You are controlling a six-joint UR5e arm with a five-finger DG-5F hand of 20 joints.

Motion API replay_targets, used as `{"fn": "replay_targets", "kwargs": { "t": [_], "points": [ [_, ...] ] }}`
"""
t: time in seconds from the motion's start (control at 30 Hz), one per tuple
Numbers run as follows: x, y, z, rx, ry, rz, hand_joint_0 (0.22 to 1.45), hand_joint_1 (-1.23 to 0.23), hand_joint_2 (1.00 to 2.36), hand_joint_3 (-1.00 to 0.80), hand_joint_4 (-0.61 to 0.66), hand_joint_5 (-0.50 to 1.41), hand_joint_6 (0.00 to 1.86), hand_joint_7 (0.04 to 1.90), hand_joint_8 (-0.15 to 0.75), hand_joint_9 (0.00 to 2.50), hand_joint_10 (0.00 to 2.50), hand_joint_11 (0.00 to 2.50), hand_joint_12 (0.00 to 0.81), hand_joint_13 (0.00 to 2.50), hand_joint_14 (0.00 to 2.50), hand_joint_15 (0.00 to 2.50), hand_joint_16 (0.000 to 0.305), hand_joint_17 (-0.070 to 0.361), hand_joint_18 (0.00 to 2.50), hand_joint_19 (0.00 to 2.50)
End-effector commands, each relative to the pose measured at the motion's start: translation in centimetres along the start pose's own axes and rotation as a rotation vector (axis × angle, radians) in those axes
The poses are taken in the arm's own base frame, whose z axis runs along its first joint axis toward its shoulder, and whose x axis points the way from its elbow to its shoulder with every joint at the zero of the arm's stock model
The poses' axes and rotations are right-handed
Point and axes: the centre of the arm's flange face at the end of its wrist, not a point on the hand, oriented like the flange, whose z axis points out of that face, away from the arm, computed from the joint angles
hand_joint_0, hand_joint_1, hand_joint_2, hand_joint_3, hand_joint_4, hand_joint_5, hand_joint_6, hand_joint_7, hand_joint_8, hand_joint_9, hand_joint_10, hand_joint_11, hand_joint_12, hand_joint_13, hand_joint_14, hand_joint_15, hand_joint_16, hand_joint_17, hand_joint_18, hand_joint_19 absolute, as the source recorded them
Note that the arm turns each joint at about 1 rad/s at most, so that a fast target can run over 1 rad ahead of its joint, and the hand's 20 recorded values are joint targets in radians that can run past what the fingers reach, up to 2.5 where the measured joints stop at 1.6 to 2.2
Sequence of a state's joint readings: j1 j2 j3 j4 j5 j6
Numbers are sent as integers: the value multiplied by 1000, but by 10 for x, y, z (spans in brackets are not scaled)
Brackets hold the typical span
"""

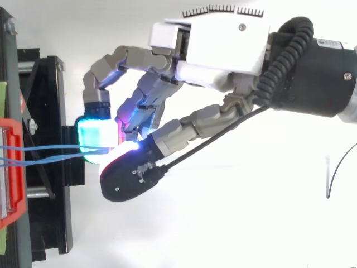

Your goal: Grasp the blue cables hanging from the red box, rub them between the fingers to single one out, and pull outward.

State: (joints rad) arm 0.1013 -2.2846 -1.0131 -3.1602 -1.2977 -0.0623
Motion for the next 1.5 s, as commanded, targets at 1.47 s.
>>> {"fn": "replay_targets", "kwargs": {
  "t": [1.47],
  "points": [
    [1, 4, -4, 21, 4, 21, 571, -621, 1002, -474, 192, -246, 884, 961, 333, 859, 17, 835, 417, 874, 19, 564, 61, 137, 864, 648]
  ]
}}
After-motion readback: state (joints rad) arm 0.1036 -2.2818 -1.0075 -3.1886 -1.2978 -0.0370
